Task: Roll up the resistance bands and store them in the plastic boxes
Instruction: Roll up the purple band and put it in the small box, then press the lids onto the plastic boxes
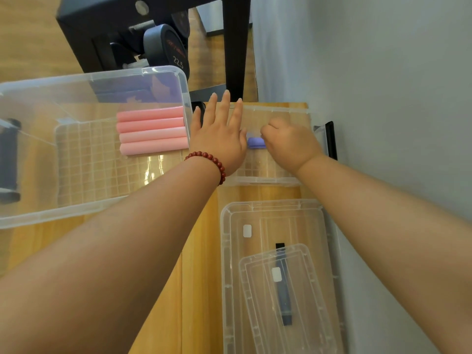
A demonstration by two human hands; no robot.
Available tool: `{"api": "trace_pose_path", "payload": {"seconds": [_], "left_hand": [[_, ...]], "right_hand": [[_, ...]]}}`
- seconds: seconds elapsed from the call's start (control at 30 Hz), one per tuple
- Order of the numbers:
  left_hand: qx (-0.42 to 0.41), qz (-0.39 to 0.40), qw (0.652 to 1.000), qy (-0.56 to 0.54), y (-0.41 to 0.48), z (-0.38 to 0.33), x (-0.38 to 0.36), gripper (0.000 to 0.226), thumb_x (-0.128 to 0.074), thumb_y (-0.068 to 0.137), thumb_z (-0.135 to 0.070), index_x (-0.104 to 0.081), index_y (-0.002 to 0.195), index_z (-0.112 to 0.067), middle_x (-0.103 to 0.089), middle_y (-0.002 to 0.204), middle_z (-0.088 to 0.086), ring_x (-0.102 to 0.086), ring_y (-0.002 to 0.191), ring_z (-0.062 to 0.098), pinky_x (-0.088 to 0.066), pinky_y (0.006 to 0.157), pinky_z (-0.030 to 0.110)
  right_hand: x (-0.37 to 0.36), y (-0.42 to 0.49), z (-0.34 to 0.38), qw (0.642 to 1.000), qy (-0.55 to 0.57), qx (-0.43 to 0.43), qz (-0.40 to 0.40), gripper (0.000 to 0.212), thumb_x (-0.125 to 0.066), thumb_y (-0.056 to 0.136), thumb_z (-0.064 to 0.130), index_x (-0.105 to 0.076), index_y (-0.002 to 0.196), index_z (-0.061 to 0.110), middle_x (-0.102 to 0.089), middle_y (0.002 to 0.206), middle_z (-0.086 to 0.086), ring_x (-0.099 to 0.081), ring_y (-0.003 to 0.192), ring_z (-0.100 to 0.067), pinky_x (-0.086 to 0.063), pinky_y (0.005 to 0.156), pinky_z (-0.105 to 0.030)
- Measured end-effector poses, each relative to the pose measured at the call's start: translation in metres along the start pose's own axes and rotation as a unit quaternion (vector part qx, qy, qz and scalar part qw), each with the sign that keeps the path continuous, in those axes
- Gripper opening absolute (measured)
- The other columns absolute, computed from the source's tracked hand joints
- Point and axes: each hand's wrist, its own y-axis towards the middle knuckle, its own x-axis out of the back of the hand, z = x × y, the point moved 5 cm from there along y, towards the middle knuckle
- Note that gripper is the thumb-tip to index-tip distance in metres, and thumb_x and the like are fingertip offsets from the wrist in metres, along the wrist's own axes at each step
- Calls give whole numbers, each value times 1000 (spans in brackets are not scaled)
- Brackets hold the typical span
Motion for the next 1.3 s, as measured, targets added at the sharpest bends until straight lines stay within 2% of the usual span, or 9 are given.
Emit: {"api": "trace_pose_path", "payload": {"seconds": [0.17,0.23,0.37,0.5,0.6,0.87,1.0,1.13,1.3], "left_hand": [[-16,-14,1000,-6,-20,-8,11,56,-15,105,-38,0,156,-23,8,165,5,10,151,25,4,121,45],[-18,-22,1000,-10,-34,-9,13,55,-16,105,-38,-4,157,-23,6,165,5,8,151,25,2,121,45],[-29,-33,999,-23,-75,-10,13,55,-19,105,-38,-6,157,-24,3,165,5,6,151,24,4,120,42],[-96,-47,994,-22,-122,-17,-1,56,-25,103,-37,-14,156,-22,-2,165,9,2,151,26,9,118,39],[-137,-49,989,-12,-155,-21,-16,56,-30,100,-34,-26,153,-18,-16,162,12,-12,150,30,-1,120,42],[-183,93,979,0,-221,-36,-72,55,-29,104,-35,-15,156,-21,-7,164,4,-4,151,25,-1,121,41],[-187,153,970,-12,-233,-44,-98,57,-31,104,-34,-9,156,-24,-6,164,0,-6,150,23,-8,120,38],[-220,171,960,-23,-226,-63,-117,57,-34,104,-31,-11,156,-24,-11,164,0,-11,149,23,-15,119,40],[-227,153,961,-38,-208,-86,-129,52,-36,104,-19,-21,154,-18,-29,156,6,-29,139,29,-27,114,40]], "right_hand": [[21,-24,17,996,30,-22,-83,8,-65,78,-3,-64,71,1,-56,65,-13,-48,48,-28,-39,39,-29],[33,-35,25,991,24,-30,-130,17,-54,86,7,-65,74,1,-59,67,-13,-54,56,-31,-44,44,-33],[55,-72,50,983,14,-63,-172,7,-61,82,6,-67,84,3,-63,78,-12,-56,69,-32,-46,57,-35],[55,-115,79,983,25,-115,-142,17,-56,85,11,-70,91,4,-65,89,-11,-60,80,-32,-48,67,-37],[48,-150,100,982,47,-150,-104,23,-49,85,15,-69,91,5,-65,90,-10,-60,81,-32,-48,69,-39],[11,-273,149,954,66,-290,13,30,-62,84,13,-66,113,6,-65,112,-17,-63,103,-40,-55,84,-52],[-6,-335,177,920,61,-374,100,55,-83,72,14,-62,122,10,-59,127,-21,-57,117,-45,-51,89,-58],[-23,-372,196,875,71,-446,175,67,-81,74,27,-56,135,18,-49,142,-20,-45,131,-47,-47,96,-57],[-33,-386,197,831,141,-503,189,65,-46,100,40,-13,156,35,10,165,-7,15,148,-41,-10,120,-50]]}}
